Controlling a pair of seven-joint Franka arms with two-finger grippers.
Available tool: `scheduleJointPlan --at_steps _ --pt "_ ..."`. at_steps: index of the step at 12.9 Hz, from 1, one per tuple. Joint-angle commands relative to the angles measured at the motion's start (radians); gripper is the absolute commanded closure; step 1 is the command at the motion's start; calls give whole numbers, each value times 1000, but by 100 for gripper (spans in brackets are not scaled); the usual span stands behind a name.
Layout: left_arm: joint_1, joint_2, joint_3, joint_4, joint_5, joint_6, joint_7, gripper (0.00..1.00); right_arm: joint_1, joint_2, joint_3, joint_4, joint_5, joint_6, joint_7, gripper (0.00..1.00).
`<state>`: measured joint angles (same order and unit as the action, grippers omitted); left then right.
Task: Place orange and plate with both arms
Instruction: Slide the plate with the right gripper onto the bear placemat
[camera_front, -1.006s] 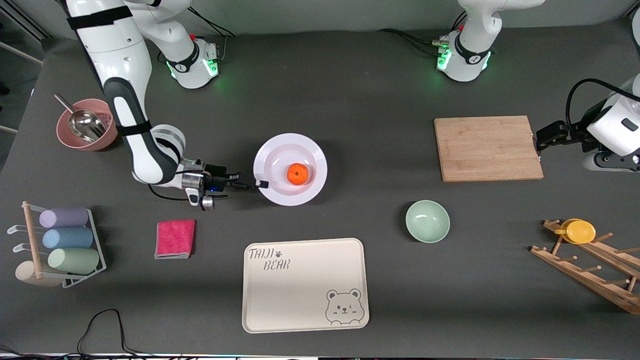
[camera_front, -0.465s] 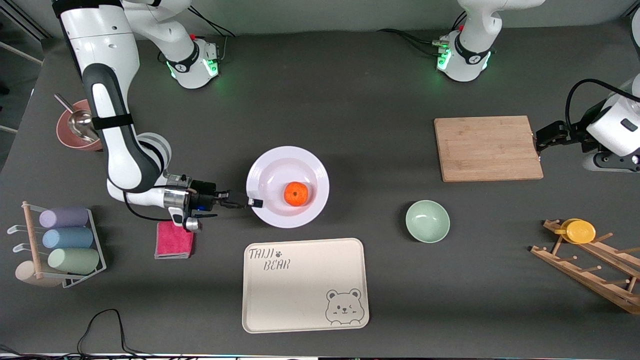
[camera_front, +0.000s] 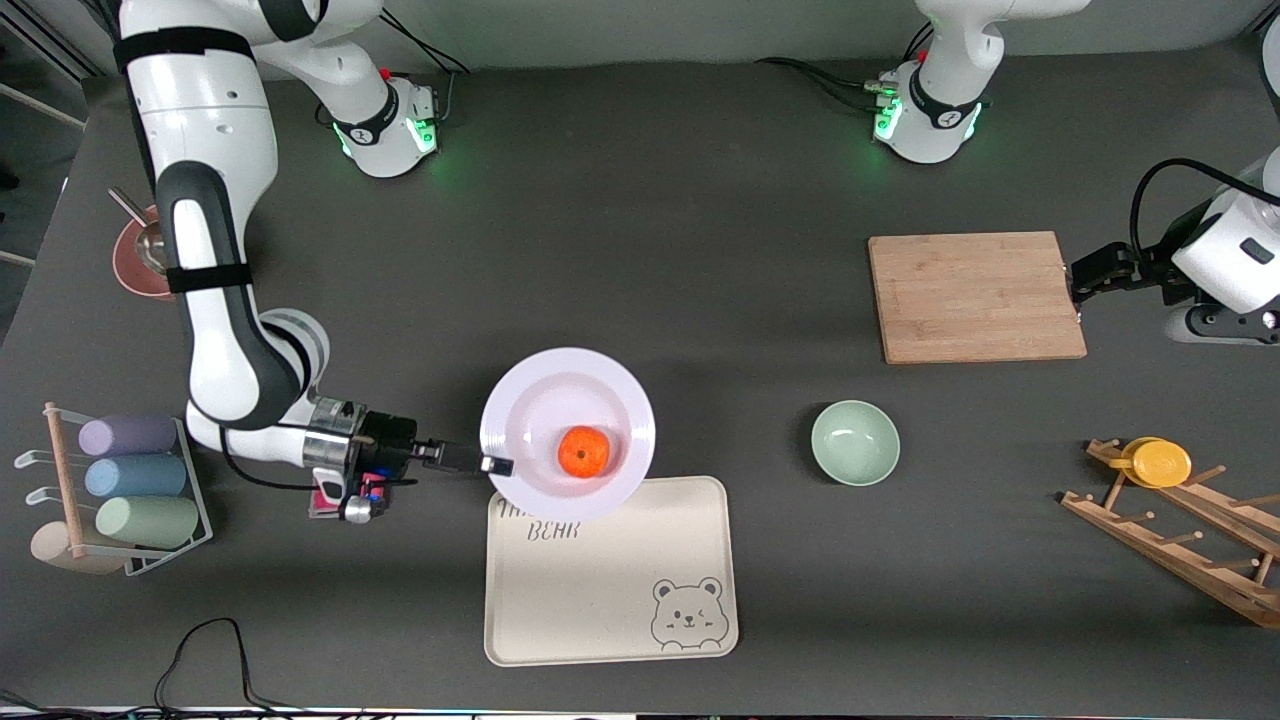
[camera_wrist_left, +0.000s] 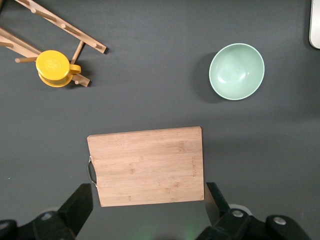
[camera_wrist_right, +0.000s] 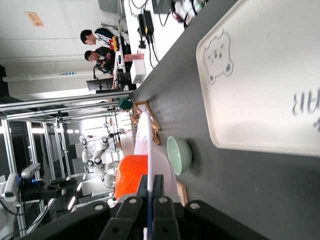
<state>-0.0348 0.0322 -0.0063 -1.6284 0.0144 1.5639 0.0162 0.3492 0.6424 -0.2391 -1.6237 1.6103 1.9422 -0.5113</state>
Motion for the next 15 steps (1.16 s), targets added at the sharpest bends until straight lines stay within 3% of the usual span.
scheduleJointPlan --at_steps 1,5,10,15 --pt "-16 -6 11 -1 2 -13 11 0 -13 117 4 171 -15 -20 62 100" --pt "-16 -5 11 -1 2 -13 11 0 -15 262 4 316 -7 -14 63 100" --pt "-16 -5 11 -1 2 -15 11 0 -30 497 15 583 2 70 53 100" --pt "-16 -5 11 -2 2 -15 11 0 -44 542 15 617 2 72 2 100"
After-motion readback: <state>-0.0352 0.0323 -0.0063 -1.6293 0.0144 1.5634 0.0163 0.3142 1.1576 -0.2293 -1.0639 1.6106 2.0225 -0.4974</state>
